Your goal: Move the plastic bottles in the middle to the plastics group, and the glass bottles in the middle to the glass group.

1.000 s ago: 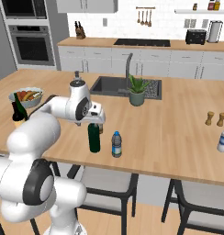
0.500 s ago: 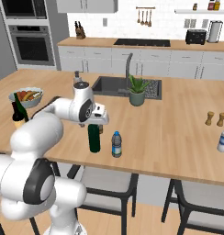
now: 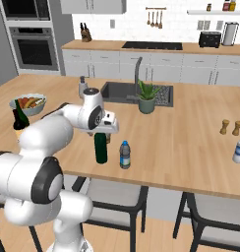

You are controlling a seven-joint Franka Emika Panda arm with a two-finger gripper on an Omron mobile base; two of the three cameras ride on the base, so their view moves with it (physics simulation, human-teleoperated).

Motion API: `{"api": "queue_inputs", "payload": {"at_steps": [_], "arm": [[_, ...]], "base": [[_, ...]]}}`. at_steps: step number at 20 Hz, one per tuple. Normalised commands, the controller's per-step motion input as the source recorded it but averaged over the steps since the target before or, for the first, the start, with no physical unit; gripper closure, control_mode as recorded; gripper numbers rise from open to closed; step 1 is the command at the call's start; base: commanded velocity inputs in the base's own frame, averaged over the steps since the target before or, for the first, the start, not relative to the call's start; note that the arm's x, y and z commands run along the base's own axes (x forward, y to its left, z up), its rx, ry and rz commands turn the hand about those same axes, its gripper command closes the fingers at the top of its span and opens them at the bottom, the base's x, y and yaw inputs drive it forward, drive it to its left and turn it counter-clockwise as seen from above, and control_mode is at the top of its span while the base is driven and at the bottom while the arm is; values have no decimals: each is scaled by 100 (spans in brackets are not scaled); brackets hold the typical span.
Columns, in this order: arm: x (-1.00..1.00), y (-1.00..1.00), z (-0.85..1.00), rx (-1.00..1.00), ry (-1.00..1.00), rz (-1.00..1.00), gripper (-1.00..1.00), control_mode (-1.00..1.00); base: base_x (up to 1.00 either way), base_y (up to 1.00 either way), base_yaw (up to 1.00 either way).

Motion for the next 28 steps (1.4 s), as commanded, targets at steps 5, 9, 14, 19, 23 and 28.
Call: {"api": "queue_inputs", "payload": {"at_steps": [5, 9, 14, 19, 23, 28], "arm": [[8, 0, -31, 0, 0, 0, -100, -100], [0, 0, -16, 0, -5, 0, -100, -100], [0, 0, 0, 0, -8, 0, -100, -100], [0, 0, 0, 0, 0, 0, -100, -100], [0, 0, 0, 0, 0, 0, 100, -100], [-3, 0, 6, 0, 0, 0, 100, -100]], "base": [[0, 0, 0], [0, 0, 0], [0, 0, 0], [0, 0, 0], [0, 0, 0], [0, 0, 0]]}}
